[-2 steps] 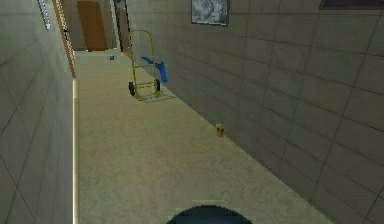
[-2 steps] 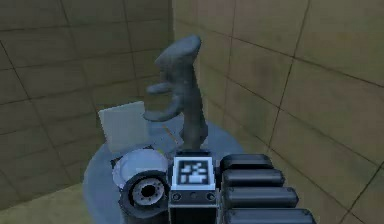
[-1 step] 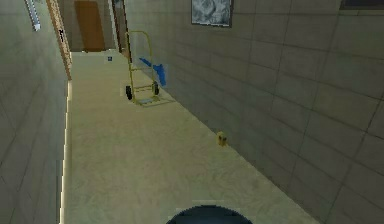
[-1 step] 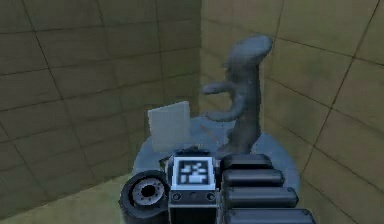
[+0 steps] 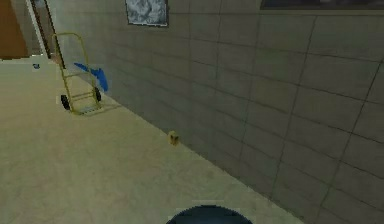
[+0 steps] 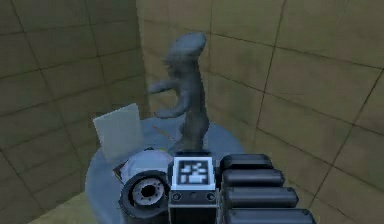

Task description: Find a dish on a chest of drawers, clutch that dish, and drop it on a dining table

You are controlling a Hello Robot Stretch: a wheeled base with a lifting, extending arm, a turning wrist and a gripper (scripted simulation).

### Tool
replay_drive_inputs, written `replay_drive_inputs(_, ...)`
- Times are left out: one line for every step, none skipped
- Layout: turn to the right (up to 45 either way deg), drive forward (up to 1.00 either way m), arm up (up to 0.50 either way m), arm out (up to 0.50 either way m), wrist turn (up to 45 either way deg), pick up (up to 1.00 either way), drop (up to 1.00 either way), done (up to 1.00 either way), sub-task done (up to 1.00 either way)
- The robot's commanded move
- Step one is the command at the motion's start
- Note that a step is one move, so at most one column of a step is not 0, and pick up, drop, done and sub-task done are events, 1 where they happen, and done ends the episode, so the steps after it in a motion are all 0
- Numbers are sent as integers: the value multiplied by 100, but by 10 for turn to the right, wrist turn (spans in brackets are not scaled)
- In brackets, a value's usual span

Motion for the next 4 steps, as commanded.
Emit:
replay_drive_inputs(0, 25, 0, 0, 0, 0, 0, 0, 0)
replay_drive_inputs(360, 0, 0, 0, 0, 0, 0, 0, 0)
replay_drive_inputs(0, 10, 0, 0, 0, 0, 0, 0, 0)
replay_drive_inputs(0, 0, 0, 42, 0, 0, 0, 0, 0)
